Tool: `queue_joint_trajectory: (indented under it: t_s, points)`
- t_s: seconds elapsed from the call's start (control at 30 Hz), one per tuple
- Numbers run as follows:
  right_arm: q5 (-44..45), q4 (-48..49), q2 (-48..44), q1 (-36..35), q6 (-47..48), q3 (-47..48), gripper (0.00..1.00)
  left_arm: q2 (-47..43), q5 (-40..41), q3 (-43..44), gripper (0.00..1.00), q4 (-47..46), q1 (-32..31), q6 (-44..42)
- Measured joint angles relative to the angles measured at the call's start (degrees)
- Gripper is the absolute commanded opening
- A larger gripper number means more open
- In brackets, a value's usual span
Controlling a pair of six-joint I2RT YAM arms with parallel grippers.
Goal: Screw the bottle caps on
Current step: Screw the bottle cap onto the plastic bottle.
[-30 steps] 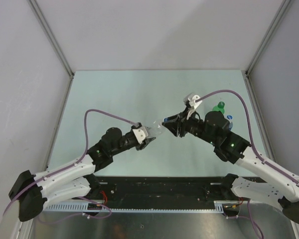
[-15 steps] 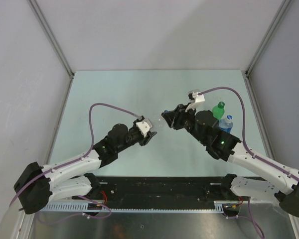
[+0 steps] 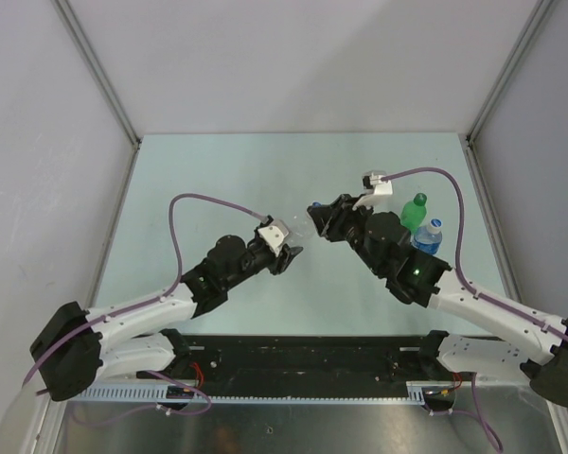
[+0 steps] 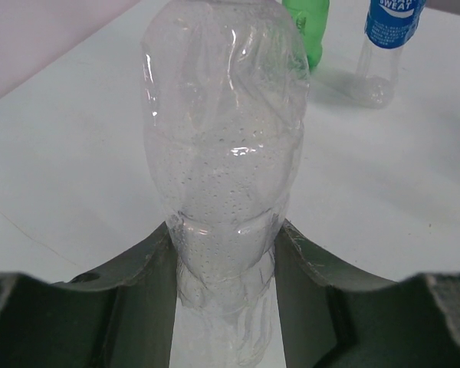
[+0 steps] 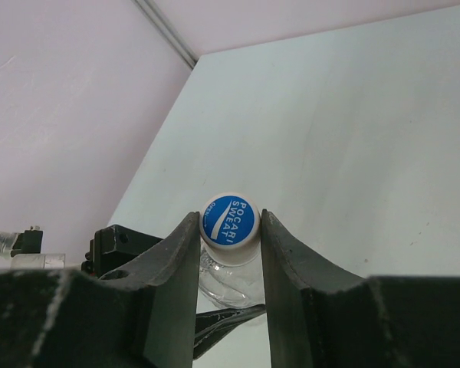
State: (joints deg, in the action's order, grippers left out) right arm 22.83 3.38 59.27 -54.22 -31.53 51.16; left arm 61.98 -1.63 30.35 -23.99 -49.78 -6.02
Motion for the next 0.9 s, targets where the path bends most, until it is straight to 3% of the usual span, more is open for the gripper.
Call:
queue_joint_trajectory:
  t_s: [0.17, 0.37, 0.67, 0.9]
  points:
    - [1.38, 1.38, -0.09, -0.61, 1.44, 0.0, 0.12, 0.5, 0.07, -0.39, 0.0, -2.43, -0.11, 0.48]
    - [1.99, -1.9, -2.23, -1.31, 0.57, 0.0, 0.23, 0.15, 0.09, -3.39, 0.0, -8.0, -0.68, 1.14]
    - [1.33, -1.88, -1.11, -1.27, 0.02, 0.0, 0.25, 0.42, -0.04, -4.57, 0.0, -9.38, -0.72, 3.08]
    - [1.36, -0.31, 0.61, -1.16, 0.5, 0.0, 0.4, 1.16, -0.24, -4.81, 0.0, -9.79, -0.59, 5.03]
